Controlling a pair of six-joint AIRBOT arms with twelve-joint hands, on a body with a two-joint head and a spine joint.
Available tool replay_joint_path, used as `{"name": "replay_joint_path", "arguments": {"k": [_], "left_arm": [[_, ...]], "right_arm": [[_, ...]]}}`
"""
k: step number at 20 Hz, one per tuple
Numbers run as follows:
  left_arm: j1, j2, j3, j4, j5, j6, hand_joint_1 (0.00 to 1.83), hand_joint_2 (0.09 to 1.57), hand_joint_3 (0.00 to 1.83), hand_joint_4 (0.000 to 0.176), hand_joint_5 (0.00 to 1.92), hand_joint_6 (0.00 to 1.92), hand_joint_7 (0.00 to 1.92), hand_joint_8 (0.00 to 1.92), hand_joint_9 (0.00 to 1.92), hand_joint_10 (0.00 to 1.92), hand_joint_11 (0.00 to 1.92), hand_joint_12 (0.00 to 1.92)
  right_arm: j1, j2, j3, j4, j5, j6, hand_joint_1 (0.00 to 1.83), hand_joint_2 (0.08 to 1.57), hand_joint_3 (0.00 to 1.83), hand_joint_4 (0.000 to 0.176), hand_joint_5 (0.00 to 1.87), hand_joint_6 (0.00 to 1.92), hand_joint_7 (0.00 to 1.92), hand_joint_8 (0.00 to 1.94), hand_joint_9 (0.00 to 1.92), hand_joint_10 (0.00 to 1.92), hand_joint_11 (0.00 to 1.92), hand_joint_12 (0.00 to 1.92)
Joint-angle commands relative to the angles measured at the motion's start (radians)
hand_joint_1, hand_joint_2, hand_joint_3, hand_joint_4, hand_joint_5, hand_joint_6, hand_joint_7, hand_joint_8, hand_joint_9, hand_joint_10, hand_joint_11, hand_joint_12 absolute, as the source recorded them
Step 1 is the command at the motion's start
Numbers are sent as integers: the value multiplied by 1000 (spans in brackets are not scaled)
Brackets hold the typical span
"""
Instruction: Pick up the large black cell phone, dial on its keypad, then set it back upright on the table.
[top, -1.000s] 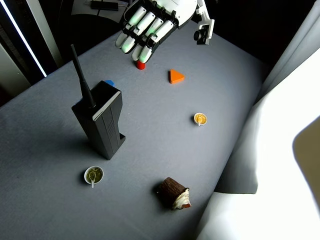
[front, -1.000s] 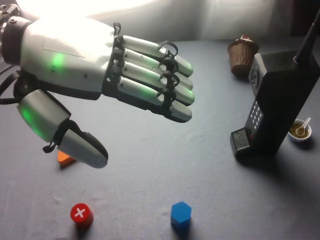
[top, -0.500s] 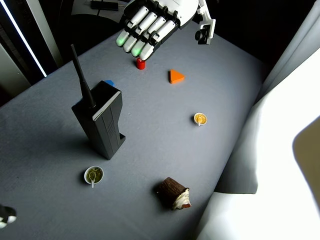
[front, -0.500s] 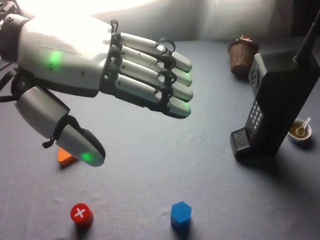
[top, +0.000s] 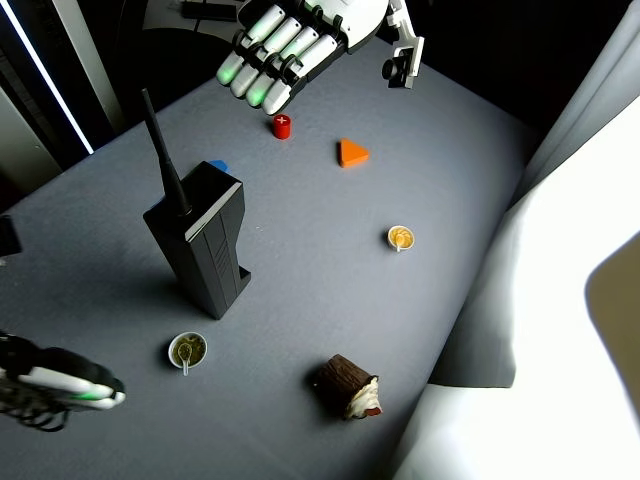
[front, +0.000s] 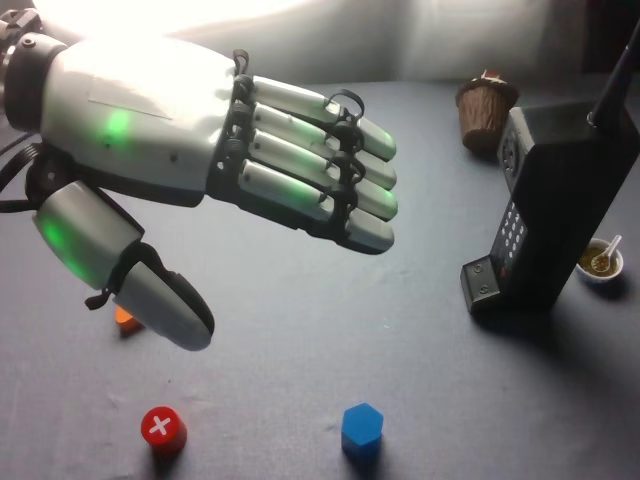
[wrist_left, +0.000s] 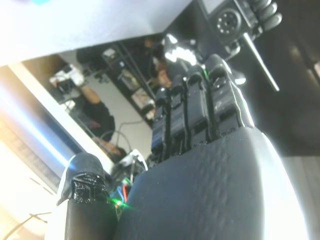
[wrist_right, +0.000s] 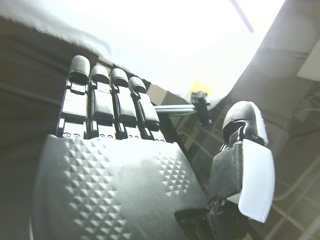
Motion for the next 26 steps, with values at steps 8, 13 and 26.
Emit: {"name": "replay_joint_path", "arguments": {"k": [8,13,26], "left_arm": [[-20,7,-1,-136,-9,0,0,1187,0,0,169,1,165,2,124,4,0,215],[-5,7,7,-145,0,-40,0,1184,0,0,153,1,155,5,127,5,0,199],[36,9,-4,-197,37,-22,0,1187,0,0,171,2,180,3,159,4,0,267]], "right_arm": [[139,-68,60,-139,-4,6,498,936,0,0,76,1,81,2,69,2,0,376],[197,-112,110,-179,-55,-6,650,1032,17,0,3,0,4,0,1,0,0,133],[234,-156,147,-162,-91,-9,953,1047,10,0,20,3,0,0,0,0,0,0]]}}
